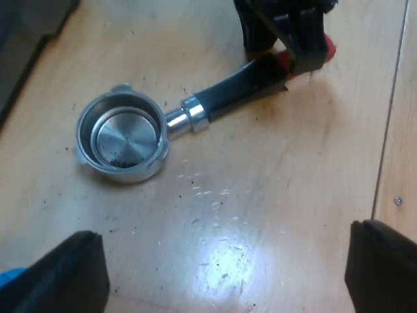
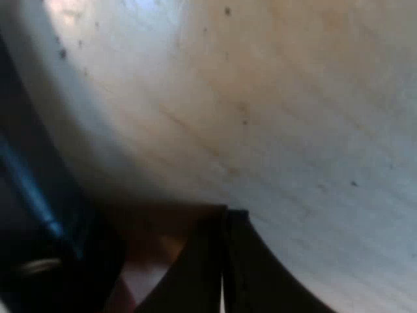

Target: Put the handle in the coffee machine

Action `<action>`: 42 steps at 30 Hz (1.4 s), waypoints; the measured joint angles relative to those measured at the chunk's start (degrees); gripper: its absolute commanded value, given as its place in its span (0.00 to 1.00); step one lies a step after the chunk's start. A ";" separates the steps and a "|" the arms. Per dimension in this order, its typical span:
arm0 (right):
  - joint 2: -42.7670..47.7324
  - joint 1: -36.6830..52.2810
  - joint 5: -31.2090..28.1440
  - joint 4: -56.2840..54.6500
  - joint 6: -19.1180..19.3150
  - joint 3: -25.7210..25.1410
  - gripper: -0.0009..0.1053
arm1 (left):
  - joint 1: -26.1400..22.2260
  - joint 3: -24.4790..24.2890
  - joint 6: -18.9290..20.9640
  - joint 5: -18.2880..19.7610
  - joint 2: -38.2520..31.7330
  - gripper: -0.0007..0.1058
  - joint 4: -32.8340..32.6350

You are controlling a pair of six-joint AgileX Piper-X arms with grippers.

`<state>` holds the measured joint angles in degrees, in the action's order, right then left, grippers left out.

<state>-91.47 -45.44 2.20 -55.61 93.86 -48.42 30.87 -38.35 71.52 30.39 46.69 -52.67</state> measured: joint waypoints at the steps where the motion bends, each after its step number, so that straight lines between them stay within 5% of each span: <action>1: 0.00 -0.06 0.00 0.00 0.00 0.00 0.01 | 0.00 0.00 0.00 -0.13 0.00 0.72 0.02; 10: -0.78 -8.06 1.91 1.09 -4.05 -0.61 0.01 | -3.64 0.00 0.00 -2.75 -1.34 0.72 -3.88; 27: -16.34 -14.91 12.17 4.62 -8.47 -20.83 0.01 | -6.50 0.00 -1.60 -3.03 -9.27 0.72 -15.18; 33: -17.23 -14.91 12.14 9.22 -12.73 -21.83 0.01 | -10.50 0.00 -2.10 -3.03 -10.02 0.72 -16.46; 42: -17.16 -14.91 12.14 8.54 -12.92 -21.96 0.01 | -12.34 0.00 -3.12 -2.55 -10.02 0.72 -16.33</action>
<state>-108.63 -60.35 14.33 -47.08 80.95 -70.38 18.53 -38.35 68.40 27.84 36.67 -69.00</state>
